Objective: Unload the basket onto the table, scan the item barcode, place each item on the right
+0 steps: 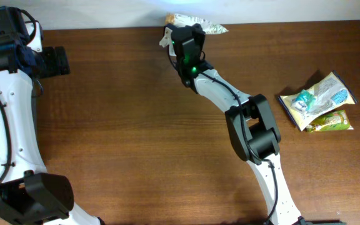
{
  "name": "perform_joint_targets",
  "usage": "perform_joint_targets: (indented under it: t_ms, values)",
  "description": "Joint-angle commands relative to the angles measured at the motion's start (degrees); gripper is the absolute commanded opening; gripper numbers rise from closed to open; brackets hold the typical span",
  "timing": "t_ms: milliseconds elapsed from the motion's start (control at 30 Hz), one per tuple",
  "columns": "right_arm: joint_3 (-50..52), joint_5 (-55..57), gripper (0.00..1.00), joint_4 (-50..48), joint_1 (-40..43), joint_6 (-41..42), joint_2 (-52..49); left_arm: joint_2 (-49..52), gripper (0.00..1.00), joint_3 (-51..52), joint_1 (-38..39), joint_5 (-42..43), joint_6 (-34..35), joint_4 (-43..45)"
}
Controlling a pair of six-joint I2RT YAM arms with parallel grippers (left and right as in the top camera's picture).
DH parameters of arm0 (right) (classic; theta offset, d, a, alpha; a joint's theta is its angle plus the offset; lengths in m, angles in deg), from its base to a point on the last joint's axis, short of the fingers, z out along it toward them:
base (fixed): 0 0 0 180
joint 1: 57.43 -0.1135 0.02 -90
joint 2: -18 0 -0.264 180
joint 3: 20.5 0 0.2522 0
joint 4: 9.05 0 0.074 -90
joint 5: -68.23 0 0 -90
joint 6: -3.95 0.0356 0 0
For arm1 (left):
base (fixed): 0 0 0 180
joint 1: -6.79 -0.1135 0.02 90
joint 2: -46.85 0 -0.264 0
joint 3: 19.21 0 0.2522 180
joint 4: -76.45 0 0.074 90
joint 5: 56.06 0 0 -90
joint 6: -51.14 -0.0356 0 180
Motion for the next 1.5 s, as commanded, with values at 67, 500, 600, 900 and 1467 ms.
perform_joint_targets:
  t_ms: [67, 500, 600, 900, 1467]
  values:
    - [-1.1, 4.4, 0.04, -0.4, -3.1, 7.7, 4.4, 0.1, 0.99, 0.1, -0.3, 0.2, -0.7, 0.1]
    - [-1.1, -19.3, 0.04, 76.6, 1.2, 83.7, 35.1, 0.1, 0.99, 0.1, -0.2, 0.2, -0.7, 0.1]
    - [-0.3, -24.2, 0.04, 88.0, 6.9, 85.1, 34.2, 0.1, 0.99, 0.1, -0.2, 0.2, -0.7, 0.1]
    - [22.2, -26.8, 0.04, 81.0, 21.2, 71.6, 32.5, 0.1, 0.99, 0.1, -0.2, 0.2, -0.7, 0.1]
    - [26.6, -32.6, 0.61, 65.2, 32.1, 64.5, 34.6, 0.1, 0.99, 0.1, -0.2, 0.2, -0.7, 0.1]
